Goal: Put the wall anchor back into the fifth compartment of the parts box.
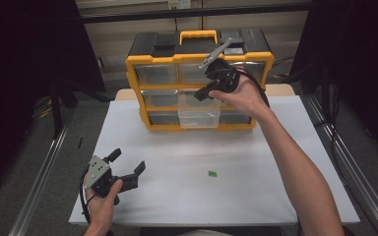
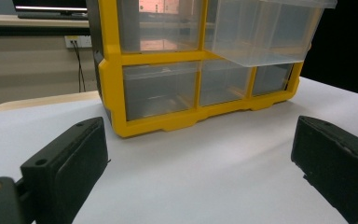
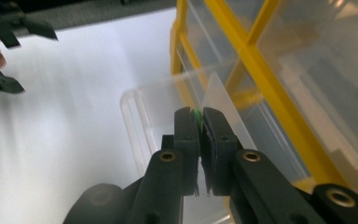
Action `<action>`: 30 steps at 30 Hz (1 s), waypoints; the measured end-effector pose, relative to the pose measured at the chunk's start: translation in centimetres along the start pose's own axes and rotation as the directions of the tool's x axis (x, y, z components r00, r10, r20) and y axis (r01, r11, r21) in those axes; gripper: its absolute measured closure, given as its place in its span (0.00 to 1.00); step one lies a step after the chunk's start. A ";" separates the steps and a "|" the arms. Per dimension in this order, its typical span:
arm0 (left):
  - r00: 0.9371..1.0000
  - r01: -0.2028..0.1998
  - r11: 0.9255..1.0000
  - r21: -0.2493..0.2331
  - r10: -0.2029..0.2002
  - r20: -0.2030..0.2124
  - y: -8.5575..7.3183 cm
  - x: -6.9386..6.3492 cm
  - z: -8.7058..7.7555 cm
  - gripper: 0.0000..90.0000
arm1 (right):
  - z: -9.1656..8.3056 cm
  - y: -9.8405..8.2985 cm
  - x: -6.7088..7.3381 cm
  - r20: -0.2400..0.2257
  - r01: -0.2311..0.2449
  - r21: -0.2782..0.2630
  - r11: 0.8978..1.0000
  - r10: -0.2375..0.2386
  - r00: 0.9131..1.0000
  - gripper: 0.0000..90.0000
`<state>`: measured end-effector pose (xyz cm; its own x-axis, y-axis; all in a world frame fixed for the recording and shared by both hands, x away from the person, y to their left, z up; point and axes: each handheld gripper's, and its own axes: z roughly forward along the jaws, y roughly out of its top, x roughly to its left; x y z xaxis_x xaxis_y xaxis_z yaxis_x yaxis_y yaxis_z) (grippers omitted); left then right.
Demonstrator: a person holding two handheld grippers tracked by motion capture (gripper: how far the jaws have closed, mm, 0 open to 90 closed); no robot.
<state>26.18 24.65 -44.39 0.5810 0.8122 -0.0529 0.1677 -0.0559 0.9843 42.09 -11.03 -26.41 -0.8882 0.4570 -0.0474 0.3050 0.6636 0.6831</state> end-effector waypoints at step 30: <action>1.000 0.002 1.000 -0.001 -0.002 0.003 0.0 0.1 0.0 0.04 | 1.5 -0.9 -1.0 0.039 -0.055 0.099 0.994 0.052 0.998 0.59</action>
<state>26.22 24.68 -44.41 0.5831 0.8105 -0.0549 0.1678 -0.0540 0.9843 43.25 -11.14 -28.07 -0.8574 0.5131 -0.0402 0.3859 0.6926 0.6094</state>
